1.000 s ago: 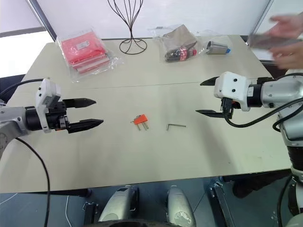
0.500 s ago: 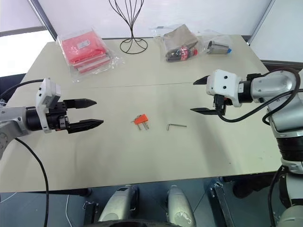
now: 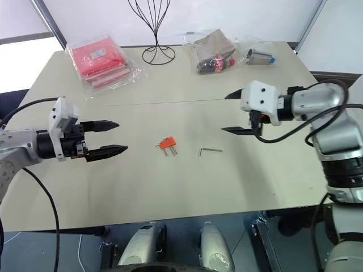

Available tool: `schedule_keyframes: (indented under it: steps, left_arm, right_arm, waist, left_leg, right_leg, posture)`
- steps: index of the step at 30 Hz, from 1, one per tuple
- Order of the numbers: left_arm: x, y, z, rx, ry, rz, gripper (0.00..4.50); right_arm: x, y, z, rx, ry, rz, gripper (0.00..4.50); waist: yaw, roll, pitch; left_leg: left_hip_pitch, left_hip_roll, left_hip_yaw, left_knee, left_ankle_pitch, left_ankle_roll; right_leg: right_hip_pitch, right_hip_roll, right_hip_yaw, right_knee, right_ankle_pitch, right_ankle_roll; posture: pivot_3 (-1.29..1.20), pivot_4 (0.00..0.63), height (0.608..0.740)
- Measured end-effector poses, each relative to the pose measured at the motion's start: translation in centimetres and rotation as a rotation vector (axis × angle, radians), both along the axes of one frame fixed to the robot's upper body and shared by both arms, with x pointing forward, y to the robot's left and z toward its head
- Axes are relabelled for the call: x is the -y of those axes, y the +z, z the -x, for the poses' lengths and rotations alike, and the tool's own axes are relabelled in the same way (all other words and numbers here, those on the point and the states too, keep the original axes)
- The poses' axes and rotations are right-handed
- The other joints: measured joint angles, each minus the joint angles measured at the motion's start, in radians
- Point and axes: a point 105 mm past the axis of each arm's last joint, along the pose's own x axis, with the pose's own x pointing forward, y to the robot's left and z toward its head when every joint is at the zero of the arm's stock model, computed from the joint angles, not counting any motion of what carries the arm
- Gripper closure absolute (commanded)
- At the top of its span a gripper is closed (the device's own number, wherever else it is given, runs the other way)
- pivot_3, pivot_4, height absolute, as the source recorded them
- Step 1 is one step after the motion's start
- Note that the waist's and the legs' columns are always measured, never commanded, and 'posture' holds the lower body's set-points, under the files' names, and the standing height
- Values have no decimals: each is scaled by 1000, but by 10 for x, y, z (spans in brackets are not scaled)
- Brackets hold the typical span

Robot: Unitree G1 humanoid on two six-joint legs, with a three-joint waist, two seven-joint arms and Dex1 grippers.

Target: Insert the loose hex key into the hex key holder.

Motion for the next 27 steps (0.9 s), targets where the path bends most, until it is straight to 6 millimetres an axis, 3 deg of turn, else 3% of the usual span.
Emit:
schedule_keyframes:
  steps: [7, 14, 27]
  left_arm:
    - [-1, -12, 0, -32, 38, 13, 40]
    - [-27, -20, -1, -36, 203, 18, 40]
    - [-30, -22, 6, -9, 263, 10, 40]
  right_arm:
    - [-47, -47, -26, -13, 25, -84, 0]
    - [-74, -91, -38, -15, 25, -82, 0]
    - [-100, -113, -34, -10, 115, -45, 0]
  waist:
    - [4, 0, 0]
    - [3, 0, 0]
    - [3, 0, 0]
  left_leg:
    - [-1, 0, 0, 0, 0, 0]
    - [-1, -1, 0, 0, 1, -1]
    - [-1, -1, -1, 0, 1, -2]
  right_leg:
    - [-2, 1, 0, 1, 1, 1]
    - [-2, 1, 0, 3, 1, 1]
    - [-2, 0, -1, 4, 1, 1]
  posture:
    - [0, 150, 740]
    - [0, 150, 740]
    - [0, 150, 740]
